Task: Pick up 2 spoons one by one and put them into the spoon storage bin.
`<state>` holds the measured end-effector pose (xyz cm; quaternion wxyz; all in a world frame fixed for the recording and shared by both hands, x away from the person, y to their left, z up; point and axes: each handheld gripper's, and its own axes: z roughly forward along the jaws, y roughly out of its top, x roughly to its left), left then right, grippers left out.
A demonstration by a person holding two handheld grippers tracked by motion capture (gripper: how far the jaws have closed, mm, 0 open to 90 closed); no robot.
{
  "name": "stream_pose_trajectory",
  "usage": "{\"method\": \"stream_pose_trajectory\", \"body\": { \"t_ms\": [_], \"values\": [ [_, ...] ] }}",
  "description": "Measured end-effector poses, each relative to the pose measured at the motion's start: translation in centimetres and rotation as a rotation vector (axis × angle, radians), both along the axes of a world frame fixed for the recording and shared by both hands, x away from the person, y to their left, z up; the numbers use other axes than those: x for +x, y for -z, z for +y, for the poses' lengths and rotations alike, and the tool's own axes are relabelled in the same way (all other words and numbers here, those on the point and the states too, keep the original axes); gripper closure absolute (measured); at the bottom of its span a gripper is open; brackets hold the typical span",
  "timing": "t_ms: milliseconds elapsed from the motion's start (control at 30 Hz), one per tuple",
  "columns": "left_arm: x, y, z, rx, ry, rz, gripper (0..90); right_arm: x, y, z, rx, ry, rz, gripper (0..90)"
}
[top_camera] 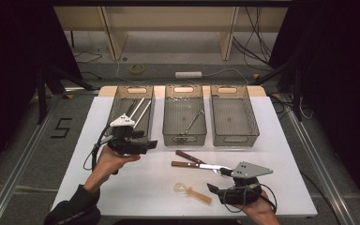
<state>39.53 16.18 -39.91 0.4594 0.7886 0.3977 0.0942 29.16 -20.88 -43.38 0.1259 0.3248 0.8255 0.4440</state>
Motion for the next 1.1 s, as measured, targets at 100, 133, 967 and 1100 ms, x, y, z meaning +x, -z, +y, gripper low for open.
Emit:
{"method": "stream_pose_trajectory", "body": {
  "t_ms": [100,133,967,1100],
  "values": [
    [-0.8,0.5,0.5,0.0,-0.009,-0.001,25.3,-0.1,0.1,0.5,-0.016,-0.016,0.011,29.7],
    [-1.1,0.6,0.8,-0.003,-0.012,-0.007,25.2,-0.1,0.1,0.7,-0.018,-0.023,0.016,30.1],
    [-6.3,2.8,3.4,-0.078,-0.03,-0.087,22.2,0.7,2.7,5.7,-0.227,-0.15,0.147,46.4],
    [-6.7,2.8,3.5,-0.068,-0.023,-0.11,21.5,1.0,3.1,6.2,-0.271,-0.167,0.157,50.5]
  ]
}}
